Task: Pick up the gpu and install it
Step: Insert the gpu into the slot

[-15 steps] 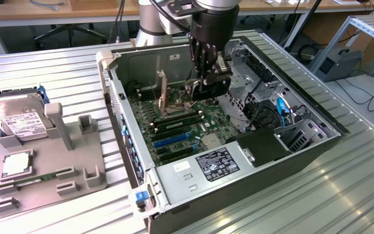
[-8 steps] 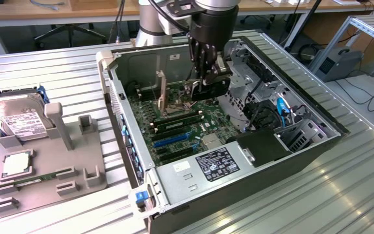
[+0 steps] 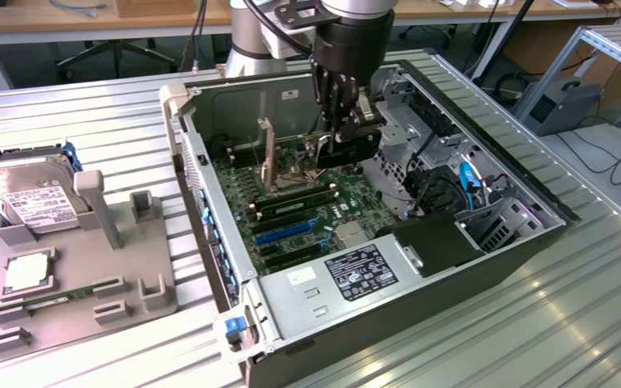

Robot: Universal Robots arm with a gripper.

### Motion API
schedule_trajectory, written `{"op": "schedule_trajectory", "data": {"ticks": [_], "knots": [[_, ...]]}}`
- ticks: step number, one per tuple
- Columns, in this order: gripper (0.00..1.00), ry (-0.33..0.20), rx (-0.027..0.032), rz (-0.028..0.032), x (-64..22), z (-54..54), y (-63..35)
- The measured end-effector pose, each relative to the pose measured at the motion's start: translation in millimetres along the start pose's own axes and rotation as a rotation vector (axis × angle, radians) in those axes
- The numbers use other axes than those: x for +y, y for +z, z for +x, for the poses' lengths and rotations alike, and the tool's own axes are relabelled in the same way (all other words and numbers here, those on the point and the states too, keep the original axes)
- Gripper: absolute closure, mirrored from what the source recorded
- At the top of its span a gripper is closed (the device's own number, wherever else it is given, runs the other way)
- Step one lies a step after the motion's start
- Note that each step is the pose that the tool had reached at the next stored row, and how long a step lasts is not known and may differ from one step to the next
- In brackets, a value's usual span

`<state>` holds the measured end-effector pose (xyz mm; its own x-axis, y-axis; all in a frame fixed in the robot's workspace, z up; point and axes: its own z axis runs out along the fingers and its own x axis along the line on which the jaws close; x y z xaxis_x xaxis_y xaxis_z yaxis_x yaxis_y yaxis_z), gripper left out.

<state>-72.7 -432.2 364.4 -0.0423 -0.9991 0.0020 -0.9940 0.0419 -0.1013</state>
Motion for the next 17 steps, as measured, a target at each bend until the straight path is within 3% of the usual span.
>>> {"op": "schedule_trajectory", "data": {"ticks": [2, 4, 17], "knots": [[0.73, 0.000, 0.0001, 0.0000, 0.3, 0.1, 0.1], [0.73, 0.000, 0.0032, 0.0002, 5.9, 1.7, 1.4], [0.73, 0.000, 0.0049, 0.0002, 9.4, 3.1, 1.8]]}}
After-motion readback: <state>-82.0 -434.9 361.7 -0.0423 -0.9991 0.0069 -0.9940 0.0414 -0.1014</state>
